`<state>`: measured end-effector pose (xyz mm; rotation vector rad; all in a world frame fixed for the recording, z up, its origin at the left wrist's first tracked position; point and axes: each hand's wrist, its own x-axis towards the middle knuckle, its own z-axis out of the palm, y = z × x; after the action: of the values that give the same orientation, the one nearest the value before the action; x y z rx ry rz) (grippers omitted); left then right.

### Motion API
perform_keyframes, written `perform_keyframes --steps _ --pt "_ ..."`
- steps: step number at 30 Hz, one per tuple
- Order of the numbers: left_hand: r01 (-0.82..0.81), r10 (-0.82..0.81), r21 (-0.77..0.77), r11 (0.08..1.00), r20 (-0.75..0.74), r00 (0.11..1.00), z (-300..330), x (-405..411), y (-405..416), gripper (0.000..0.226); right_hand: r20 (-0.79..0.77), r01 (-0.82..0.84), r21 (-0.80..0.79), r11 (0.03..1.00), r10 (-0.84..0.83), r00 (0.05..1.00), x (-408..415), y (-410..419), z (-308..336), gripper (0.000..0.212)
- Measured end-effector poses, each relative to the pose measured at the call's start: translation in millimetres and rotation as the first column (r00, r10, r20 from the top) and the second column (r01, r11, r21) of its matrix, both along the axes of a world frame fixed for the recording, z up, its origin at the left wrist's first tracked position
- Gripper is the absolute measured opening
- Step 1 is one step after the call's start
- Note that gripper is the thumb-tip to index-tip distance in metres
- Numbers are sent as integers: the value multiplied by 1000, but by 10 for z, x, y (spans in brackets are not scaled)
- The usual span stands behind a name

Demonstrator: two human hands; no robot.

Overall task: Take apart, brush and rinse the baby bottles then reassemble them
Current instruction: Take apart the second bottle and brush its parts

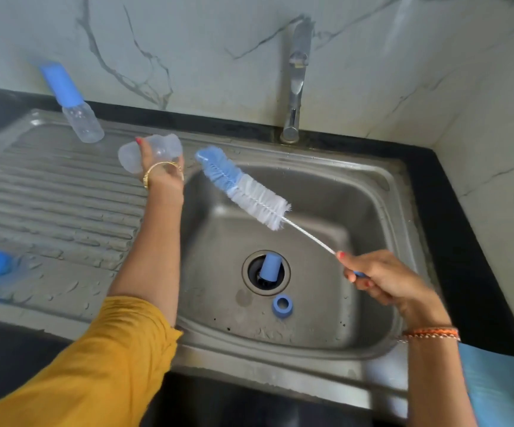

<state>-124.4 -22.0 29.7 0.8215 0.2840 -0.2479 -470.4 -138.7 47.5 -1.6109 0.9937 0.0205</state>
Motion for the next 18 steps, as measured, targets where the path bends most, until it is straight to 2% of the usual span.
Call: perform_keyframes --steps 1,4,6,7,8,10,11,12,15,18 --pt "-2 2 -3 1000 16 1000 -1 21 44 42 14 40 -16 999 -40 999 -26 -12 -8 42" --pt "57 -56 -23 998 39 998 -18 -112 73 49 130 142 -22 990 -138 982 99 52 -85 34" --pt "161 -162 25 987 63 985 -71 -383 17 35 201 161 4 987 -159 967 285 191 -126 30" --pt "208 -211 49 977 67 975 -116 -516 -13 39 229 154 18 988 -154 961 373 271 -138 29" --pt "215 -218 59 975 60 974 -149 -613 -49 52 251 142 33 989 -146 957 450 346 -150 28" --pt "165 -171 96 982 64 983 -251 -764 -66 77 281 122 50 991 -131 951 569 473 -169 26" --pt "169 -180 131 977 79 980 -295 -802 -75 81 291 119 48 992 -128 948 623 522 -184 25" --pt "202 -219 157 967 100 971 -320 -841 -80 80 303 124 44 991 -132 944 677 562 -198 24" --pt "329 -354 175 928 142 924 -370 -909 -41 50 313 184 52 982 -191 930 811 639 -257 29" --pt "339 -355 173 925 73 932 -371 -857 -30 35 309 249 33 968 -247 918 898 698 -356 34"
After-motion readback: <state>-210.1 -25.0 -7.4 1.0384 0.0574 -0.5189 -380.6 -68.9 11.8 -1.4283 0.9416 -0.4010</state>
